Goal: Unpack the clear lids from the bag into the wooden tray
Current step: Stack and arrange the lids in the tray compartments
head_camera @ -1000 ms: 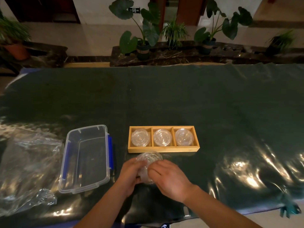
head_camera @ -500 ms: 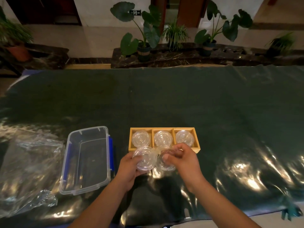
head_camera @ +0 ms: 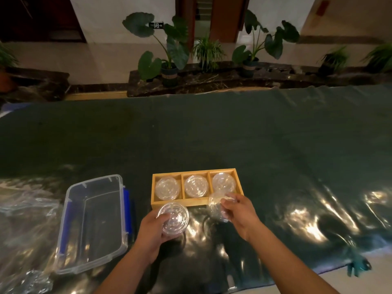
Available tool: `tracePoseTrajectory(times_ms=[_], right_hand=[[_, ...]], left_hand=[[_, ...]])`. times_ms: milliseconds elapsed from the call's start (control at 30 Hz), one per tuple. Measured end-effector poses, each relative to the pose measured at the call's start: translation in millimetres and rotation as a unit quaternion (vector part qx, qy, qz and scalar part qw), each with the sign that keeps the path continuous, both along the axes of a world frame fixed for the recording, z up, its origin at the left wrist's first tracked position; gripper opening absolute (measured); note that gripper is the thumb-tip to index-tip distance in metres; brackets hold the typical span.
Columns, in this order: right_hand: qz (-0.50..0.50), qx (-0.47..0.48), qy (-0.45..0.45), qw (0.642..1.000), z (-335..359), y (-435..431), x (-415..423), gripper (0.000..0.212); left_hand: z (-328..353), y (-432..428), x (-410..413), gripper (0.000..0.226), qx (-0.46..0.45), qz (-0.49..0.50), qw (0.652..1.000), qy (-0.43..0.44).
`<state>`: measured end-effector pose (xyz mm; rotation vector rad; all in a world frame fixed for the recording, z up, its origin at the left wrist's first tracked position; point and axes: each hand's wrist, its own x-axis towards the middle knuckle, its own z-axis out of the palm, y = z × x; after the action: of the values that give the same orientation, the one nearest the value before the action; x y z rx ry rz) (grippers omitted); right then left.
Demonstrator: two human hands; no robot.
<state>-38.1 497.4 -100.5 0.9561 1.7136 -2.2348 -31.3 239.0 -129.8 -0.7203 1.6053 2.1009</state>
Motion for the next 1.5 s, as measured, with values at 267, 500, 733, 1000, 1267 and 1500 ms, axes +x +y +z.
tracePoseTrajectory(times_ms=[267,500,733,1000,1267,1500], right_hand=[[-0.019,0.19,-0.022,0.981,-16.5,48.6,-60.4,0.037],[0.054,0.309,-0.031,0.949,-28.4,43.2,-107.7,0.038],[0.144,0.418,-0.012,0.897,-42.7,40.1,-123.7,0.044],[0.22,0.589,-0.036,0.777,-58.2,41.4,-123.9,0.052],[0.211,0.625,-0.019,0.751,-63.6,44.0,-113.8,0.044],[0.131,0.525,0.015,0.841,-38.7,45.3,-102.5,0.043]], left_hand=[[-5.3,2.7,-11.0,0.025,0.002,0.008,1.0,-0.002],[-8.8,10.5,-28.8,0.031,0.005,0.018,1.0,-0.011],[-10.6,14.2,-35.4,0.03,0.018,0.025,0.999,-0.012],[-11.4,15.9,-35.4,0.038,0.015,0.033,0.999,-0.032],[-2.9,22.2,-39.2,0.035,0.022,0.025,0.999,-0.028],[4.2,27.6,-46.9,0.034,0.025,0.036,0.999,-0.029]])
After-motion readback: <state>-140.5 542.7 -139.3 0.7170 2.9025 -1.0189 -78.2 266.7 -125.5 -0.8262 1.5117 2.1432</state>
